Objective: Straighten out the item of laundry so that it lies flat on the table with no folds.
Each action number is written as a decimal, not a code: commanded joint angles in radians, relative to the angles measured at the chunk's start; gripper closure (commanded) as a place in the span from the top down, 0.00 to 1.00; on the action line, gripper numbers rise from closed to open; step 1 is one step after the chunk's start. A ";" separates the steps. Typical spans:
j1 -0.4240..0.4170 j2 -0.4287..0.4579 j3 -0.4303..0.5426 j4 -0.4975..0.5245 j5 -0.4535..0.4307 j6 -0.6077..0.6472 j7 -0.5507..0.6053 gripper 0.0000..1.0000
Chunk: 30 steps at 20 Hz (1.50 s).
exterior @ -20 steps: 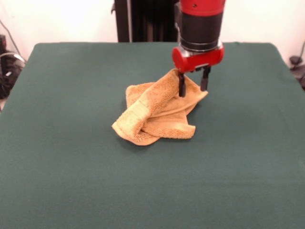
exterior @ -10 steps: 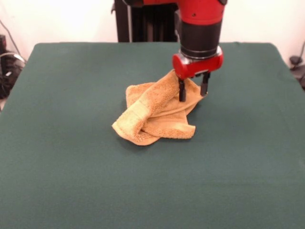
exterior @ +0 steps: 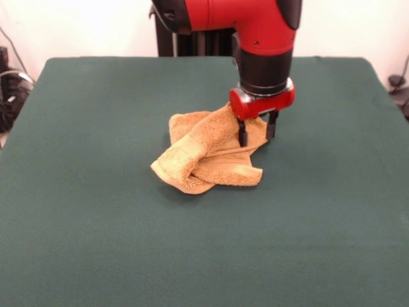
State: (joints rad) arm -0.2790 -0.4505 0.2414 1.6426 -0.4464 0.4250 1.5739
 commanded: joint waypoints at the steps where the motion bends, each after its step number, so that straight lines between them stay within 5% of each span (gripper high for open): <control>1: 0.001 0.091 0.002 -0.028 -0.064 0.005 0.014 1.00; 14: -0.022 0.032 0.014 0.007 -0.064 0.069 -0.038 1.00; 22: -0.149 -0.043 0.049 0.071 -0.067 0.127 -0.136 1.00; 30: -0.189 0.003 0.062 0.039 -0.109 0.096 -0.117 1.00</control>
State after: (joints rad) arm -0.4573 -0.5004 0.2500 1.6593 -0.4804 0.4299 1.5737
